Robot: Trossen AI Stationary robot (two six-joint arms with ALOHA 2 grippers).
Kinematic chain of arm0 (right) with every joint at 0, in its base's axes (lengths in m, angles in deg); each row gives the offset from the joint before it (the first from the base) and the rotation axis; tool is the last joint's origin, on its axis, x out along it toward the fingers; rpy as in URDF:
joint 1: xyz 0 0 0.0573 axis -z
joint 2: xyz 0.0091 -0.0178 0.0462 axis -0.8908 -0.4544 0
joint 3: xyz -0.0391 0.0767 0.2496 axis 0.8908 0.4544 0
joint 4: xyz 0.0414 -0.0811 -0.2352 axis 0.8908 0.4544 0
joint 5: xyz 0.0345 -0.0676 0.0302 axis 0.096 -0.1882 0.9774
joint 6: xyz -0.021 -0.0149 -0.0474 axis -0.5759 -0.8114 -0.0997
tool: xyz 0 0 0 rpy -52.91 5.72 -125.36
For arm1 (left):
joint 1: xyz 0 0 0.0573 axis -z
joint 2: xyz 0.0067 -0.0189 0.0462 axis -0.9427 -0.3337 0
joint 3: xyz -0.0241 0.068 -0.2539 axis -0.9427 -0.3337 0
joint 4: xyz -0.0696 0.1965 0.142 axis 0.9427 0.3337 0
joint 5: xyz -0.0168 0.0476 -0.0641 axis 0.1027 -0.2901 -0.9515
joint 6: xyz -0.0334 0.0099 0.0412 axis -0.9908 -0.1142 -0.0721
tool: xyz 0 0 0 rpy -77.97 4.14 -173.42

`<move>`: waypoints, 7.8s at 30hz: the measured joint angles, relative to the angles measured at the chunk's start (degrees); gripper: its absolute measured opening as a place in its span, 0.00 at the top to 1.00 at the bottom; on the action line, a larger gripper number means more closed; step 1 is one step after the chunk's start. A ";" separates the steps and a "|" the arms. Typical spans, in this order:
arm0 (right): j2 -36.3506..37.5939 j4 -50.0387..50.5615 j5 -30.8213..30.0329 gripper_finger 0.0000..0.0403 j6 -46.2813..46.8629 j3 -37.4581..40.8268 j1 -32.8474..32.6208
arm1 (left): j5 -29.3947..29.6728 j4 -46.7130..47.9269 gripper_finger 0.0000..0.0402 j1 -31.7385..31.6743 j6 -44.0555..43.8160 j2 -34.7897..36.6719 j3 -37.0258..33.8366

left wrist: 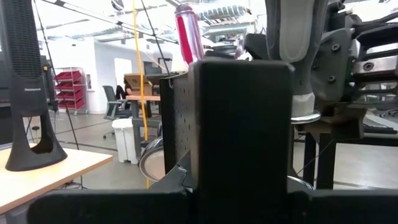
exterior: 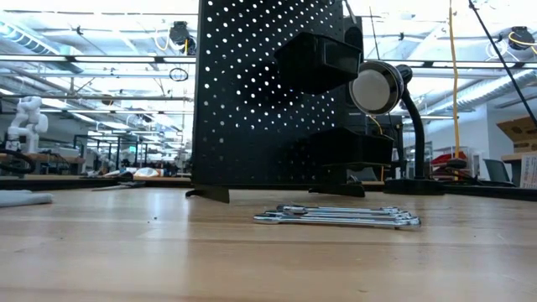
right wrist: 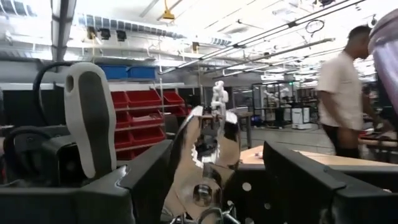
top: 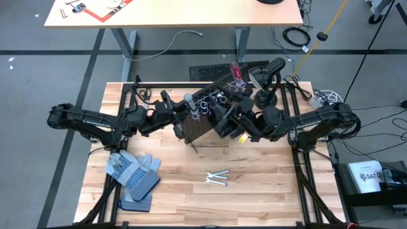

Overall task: Hang tools onto peg board
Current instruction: Unhang the black pliers from the black peg board

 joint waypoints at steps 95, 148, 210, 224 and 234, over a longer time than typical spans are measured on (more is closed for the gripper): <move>-1.44 21.72 6.59 0.73 0.25 -16.04 3.05 | -0.25 1.61 0.89 -0.04 0.00 0.03 0.00; 0.02 28.38 -2.60 0.45 -8.86 -16.35 -3.81 | -0.72 2.10 0.89 -0.33 -0.16 -0.02 0.07; -6.49 11.84 -6.40 0.77 1.25 -15.80 0.17 | -0.13 2.10 0.89 -0.42 -0.31 0.11 -0.02; -6.07 1.04 -6.72 0.77 0.48 -16.17 0.78 | -0.36 2.26 0.89 -0.44 -0.20 0.09 -0.02; -5.94 -7.32 -1.51 0.77 -4.79 -16.43 0.82 | -0.97 2.34 0.89 -0.41 -0.11 0.06 0.00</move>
